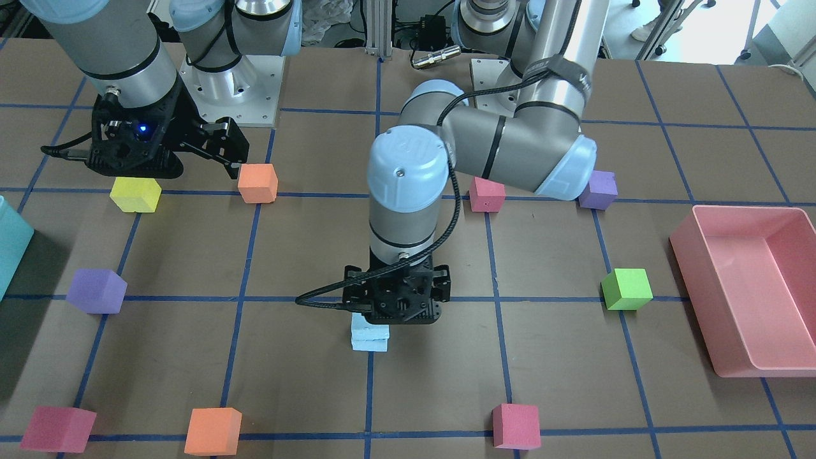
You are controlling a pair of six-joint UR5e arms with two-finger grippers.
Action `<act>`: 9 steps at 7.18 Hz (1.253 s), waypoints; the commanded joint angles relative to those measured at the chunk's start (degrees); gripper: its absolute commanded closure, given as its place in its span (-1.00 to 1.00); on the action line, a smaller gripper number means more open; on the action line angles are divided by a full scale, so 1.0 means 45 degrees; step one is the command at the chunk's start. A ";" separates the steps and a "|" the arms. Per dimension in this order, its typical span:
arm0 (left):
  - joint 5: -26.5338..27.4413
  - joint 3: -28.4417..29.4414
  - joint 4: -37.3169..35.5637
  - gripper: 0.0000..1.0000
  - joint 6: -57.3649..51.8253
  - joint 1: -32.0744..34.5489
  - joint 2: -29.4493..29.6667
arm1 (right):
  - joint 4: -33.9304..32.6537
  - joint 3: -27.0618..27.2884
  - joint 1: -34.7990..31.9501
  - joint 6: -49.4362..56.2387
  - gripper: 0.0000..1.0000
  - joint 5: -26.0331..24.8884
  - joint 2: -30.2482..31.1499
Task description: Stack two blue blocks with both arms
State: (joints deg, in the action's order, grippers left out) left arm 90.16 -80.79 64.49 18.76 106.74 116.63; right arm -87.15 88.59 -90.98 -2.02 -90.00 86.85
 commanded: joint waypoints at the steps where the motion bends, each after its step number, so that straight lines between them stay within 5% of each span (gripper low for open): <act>1: -0.0719 0.0004 0.2103 -1.00 -0.1423 -0.0944 -0.1732 | -0.0106 0.0000 0.0023 -0.0019 -1.00 -0.0019 0.0015; 3: -0.0563 -0.0733 0.4699 -1.00 -0.3107 -0.2363 -0.3022 | -0.0048 0.0000 0.0023 -0.0039 -1.00 -0.0019 0.0054; 6: -0.0582 -0.1071 0.5157 -1.00 -0.3992 -0.3073 -0.5074 | -0.0009 0.0000 0.0023 -0.0097 -1.00 -0.0019 0.0171; 9: 0.0445 -0.0699 0.5512 -1.00 -0.3973 -0.3349 -0.5040 | 0.0070 0.0019 0.0082 -0.0175 -1.00 -0.0058 0.0191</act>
State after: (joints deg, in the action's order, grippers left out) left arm 88.92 -84.07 88.95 0.88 91.72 93.95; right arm -86.98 88.65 -90.70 -2.58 -90.13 87.68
